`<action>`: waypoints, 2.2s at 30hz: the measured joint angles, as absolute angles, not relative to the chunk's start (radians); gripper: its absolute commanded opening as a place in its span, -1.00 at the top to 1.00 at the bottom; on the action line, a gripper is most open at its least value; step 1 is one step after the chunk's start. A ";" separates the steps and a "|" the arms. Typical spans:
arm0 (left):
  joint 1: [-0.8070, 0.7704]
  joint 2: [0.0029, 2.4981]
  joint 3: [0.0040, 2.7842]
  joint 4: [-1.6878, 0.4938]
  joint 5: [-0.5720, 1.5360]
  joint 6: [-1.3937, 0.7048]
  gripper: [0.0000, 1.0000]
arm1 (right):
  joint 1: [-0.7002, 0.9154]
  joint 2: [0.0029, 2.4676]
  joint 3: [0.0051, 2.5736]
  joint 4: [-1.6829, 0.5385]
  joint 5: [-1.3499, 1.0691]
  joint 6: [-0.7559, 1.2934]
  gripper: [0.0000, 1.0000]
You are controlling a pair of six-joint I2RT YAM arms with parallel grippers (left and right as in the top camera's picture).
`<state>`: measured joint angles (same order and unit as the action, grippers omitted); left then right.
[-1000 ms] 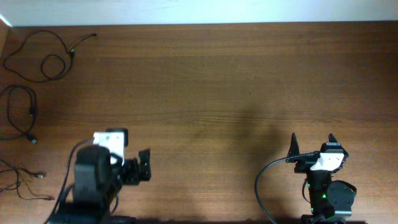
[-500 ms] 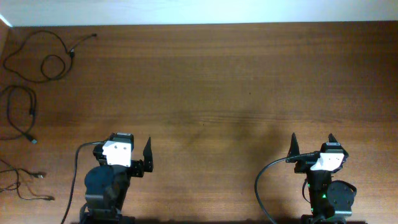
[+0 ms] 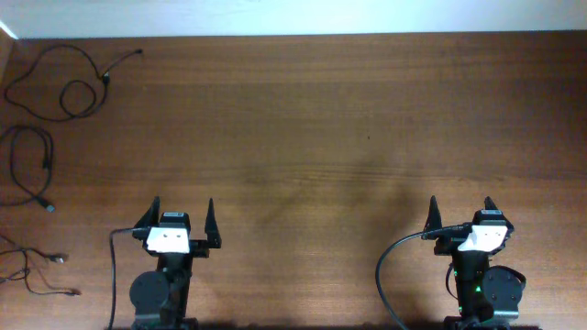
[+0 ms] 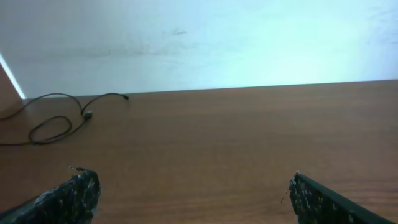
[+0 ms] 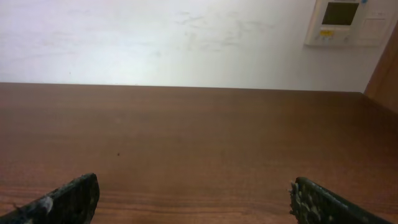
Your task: Untangle cables
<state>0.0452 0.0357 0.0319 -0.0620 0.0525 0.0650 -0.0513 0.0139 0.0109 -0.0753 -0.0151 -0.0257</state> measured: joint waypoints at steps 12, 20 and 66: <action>0.082 0.015 0.016 -0.079 0.047 0.065 -0.98 | -0.051 0.014 0.011 -0.075 -0.015 -0.025 -0.97; 0.070 0.015 0.016 -0.079 0.040 0.065 -0.98 | -0.051 0.014 0.011 -0.075 -0.015 -0.025 -0.97; 0.007 0.015 0.016 -0.082 -0.013 -0.023 -0.98 | -0.051 0.014 0.011 -0.075 -0.015 -0.026 -0.97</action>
<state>0.0067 0.0147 0.0162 -0.0822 -0.0128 -0.0235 -0.0513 0.0139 0.0109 -0.0753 -0.0151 -0.0257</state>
